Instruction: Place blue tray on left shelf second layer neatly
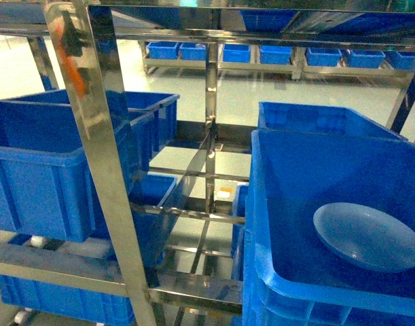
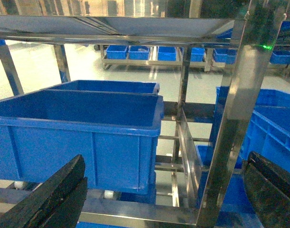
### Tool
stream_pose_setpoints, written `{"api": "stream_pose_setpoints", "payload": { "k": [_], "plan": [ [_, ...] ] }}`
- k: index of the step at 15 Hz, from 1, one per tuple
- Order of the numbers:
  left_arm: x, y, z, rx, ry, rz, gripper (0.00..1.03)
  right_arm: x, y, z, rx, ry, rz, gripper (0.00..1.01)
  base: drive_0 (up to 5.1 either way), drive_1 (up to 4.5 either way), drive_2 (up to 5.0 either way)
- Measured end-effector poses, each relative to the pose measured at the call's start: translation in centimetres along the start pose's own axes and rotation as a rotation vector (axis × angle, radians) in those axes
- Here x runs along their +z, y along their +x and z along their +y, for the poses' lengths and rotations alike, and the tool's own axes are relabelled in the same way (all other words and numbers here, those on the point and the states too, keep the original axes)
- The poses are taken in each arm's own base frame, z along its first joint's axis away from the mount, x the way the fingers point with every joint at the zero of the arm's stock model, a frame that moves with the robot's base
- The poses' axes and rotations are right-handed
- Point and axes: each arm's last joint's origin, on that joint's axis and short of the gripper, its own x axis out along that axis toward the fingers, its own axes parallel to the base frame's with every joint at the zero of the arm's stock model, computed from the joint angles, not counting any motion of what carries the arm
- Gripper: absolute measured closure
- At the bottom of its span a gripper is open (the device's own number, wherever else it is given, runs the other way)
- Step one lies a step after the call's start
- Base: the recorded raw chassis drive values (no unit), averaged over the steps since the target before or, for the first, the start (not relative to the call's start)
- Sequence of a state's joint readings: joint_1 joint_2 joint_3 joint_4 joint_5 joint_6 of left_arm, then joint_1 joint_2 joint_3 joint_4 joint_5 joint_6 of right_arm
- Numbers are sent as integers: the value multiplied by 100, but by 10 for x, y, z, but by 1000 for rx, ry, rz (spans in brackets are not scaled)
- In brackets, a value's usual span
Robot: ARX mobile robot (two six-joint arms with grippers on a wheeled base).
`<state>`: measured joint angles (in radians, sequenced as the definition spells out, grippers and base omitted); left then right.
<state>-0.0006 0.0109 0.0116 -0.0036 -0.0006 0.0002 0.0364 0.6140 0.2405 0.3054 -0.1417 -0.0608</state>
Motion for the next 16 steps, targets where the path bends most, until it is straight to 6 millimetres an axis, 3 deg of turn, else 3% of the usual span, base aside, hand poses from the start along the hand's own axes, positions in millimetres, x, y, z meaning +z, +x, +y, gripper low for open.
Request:
{"api": "stream_pose_setpoints", "payload": {
  "k": [3,5,6,8,9,14,16],
  "plan": [
    [0,0,0,0,0,0,5,-2,-39,-4,-14,8,8,3,0,0,0],
    [0,0,0,0,0,0,5,-3,-44,-3,-54,6,-30,7,0,0,0],
    [0,0,0,1,0,0,5,-9,-48,1,-103,26,-21,17,0,0,0],
    [0,0,0,0,0,0,5,-19,-53,1,-181,41,-70,51,0,0,0],
    [0,0,0,1,0,0,5,-30,-51,1,-180,43,-52,75,0,0,0],
    [0,0,0,0,0,0,5,-35,-51,2,-181,46,-62,99,0,0,0],
    [0,0,0,0,0,0,5,-40,-51,2,-181,47,-58,99,0,0,0]
  ]
}}
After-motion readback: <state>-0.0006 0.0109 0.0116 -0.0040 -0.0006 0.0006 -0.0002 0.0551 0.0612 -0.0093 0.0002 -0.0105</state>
